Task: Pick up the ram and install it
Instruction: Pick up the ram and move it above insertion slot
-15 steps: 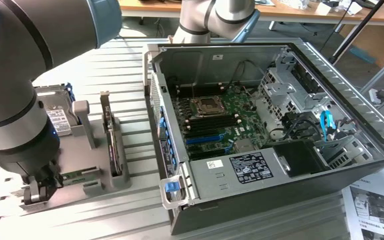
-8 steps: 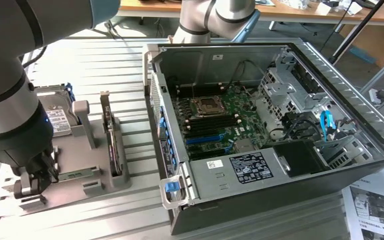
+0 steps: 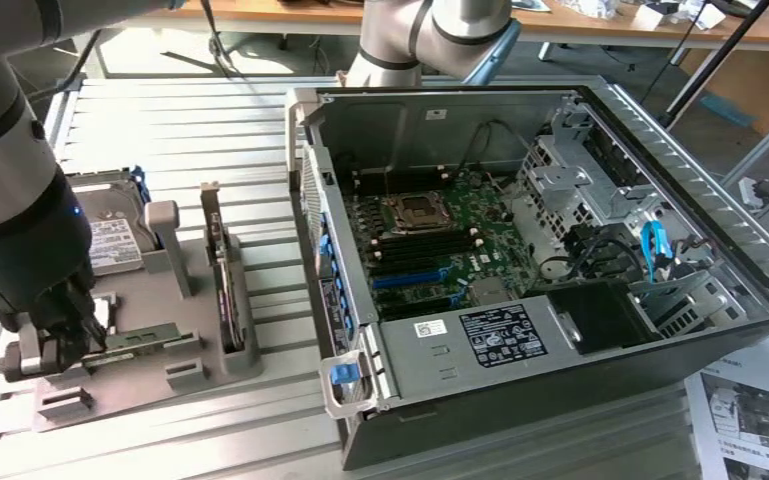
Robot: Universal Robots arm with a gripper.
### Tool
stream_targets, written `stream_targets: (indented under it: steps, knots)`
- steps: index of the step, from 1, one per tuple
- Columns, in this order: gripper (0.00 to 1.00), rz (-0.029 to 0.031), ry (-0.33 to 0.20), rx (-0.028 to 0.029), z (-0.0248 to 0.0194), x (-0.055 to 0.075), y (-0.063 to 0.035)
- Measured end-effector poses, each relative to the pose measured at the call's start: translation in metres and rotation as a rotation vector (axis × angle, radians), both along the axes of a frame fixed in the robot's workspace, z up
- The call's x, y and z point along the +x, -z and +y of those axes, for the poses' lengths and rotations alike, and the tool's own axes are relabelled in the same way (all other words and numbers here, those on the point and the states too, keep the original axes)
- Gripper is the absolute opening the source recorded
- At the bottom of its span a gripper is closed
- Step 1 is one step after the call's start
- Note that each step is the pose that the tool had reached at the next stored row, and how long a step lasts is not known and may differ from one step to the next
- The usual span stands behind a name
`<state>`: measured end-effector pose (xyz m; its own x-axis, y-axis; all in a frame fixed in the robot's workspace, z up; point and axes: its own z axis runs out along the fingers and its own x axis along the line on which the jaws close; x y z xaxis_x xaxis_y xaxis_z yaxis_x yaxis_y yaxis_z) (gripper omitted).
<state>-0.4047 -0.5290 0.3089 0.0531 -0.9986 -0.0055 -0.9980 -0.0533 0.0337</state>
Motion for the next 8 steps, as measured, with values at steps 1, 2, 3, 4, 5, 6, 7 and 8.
stream_targets:
  steps: [1, 2, 3, 4, 5, 6, 7, 8]
  knots:
    - [0.13, 0.0, 0.0, -0.0008, 0.0, 0.0, -0.0029]
    - [0.13, 0.0, 0.0, -0.0016, 0.0, 0.0, -0.0056]
    - [0.13, 0.0, 0.0, -0.0025, 0.0, 0.0, -0.0087]
    - [0.13, 0.0001, 0.0, -0.0035, 0.0, 0.0, -0.0118]
    - [0.13, 0.0, 0.0, -0.0043, 0.0, 0.0, -0.0139]
    - [0.13, 0.0001, 0.0, -0.0051, 0.0, 0.0, -0.0162]
    - [0.13, 0.0001, 0.0, -0.0058, 0.0, 0.0, -0.0185]
    - [0.13, 0.0001, 0.0, -0.0064, 0.0, 0.0, -0.0211]
